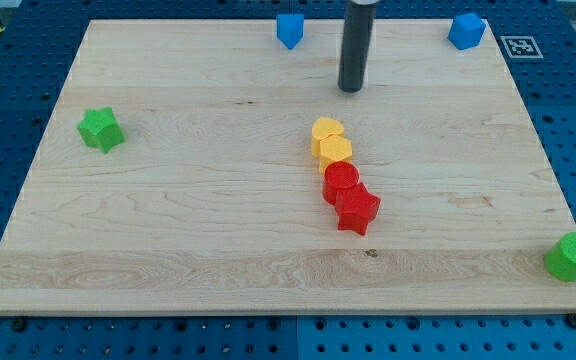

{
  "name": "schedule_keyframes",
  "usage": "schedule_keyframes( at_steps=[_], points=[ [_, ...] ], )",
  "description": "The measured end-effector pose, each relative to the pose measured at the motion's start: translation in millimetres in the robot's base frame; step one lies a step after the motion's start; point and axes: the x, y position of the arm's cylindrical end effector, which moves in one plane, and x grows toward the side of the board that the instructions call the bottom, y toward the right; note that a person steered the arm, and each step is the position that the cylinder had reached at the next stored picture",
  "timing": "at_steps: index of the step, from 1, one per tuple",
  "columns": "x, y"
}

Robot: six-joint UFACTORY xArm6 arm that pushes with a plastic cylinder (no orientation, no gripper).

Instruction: Slightly move the green circle to upwards of the board

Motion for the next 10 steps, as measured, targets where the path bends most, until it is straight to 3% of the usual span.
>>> schedule_keyframes(
  at_steps=[2,3,6,8,10],
  points=[
    [57.3,148.4],
    [132.0,208.8],
    [274.8,241.2],
    [257.1,167.5],
    [250.0,161.0]
  ],
)
